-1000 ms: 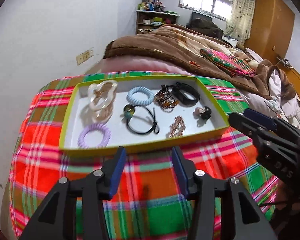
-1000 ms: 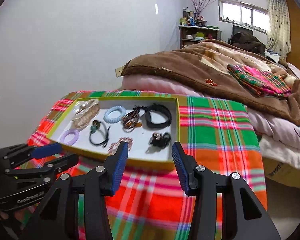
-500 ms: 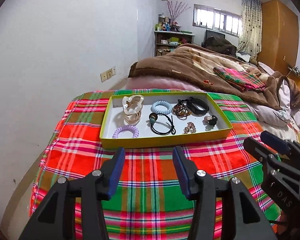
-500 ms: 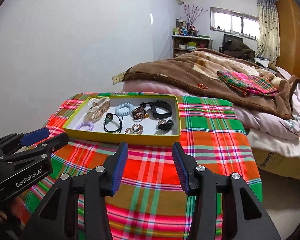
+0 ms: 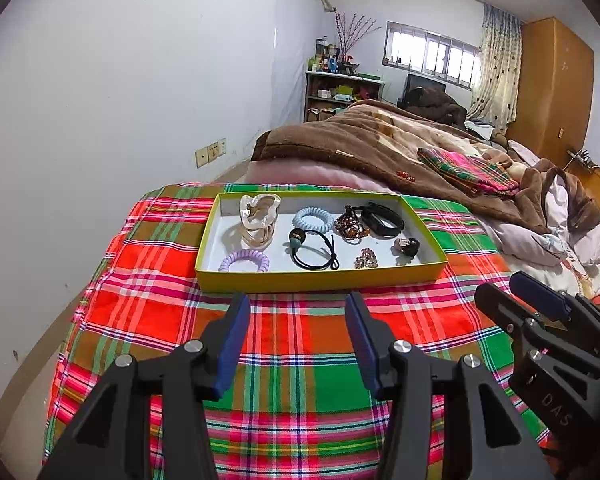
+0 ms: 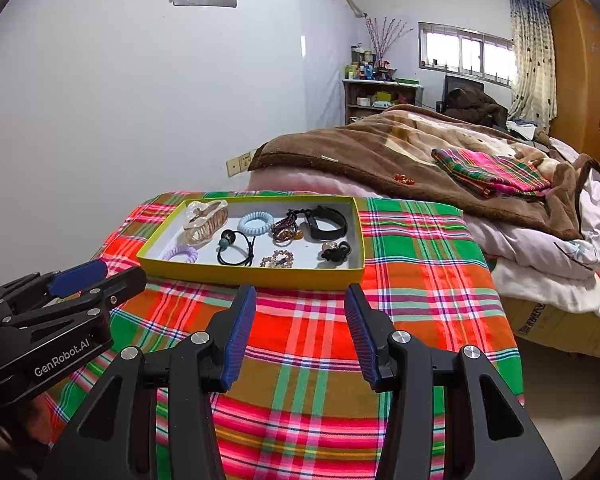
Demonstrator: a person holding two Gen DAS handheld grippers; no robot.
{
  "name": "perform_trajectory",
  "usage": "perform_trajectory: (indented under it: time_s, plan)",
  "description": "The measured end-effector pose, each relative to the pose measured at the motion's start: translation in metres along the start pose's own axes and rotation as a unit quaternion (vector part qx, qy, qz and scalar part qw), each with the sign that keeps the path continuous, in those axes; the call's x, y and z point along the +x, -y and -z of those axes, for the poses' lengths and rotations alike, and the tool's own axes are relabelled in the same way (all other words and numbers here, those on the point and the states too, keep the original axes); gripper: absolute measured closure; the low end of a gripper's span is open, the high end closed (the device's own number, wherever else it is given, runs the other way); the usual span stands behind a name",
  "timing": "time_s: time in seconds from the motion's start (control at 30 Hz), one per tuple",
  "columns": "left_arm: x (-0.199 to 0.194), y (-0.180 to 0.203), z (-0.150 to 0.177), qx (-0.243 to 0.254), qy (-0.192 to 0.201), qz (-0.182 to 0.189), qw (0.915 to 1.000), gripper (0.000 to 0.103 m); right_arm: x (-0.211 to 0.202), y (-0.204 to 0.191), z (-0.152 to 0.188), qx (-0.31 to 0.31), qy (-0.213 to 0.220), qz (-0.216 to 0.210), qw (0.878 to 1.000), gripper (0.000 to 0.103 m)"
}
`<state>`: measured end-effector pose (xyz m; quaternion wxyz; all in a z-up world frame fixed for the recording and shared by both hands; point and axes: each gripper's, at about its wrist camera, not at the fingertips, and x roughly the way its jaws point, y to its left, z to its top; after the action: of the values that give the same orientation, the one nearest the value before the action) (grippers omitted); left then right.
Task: Organize jewelry
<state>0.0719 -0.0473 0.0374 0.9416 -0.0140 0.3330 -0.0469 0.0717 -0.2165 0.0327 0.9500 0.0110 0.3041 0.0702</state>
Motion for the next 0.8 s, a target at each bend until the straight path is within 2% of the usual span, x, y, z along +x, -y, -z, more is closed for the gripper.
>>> perform_trajectory:
  time_s: [0.8]
  plan:
    - [-0.0002,-0.0024,0.0041,-0.007,-0.008,0.006,0.9999,0.052,-0.0011,-0.0025,0.0010,-0.002,0.000,0.002,1.000,0.056]
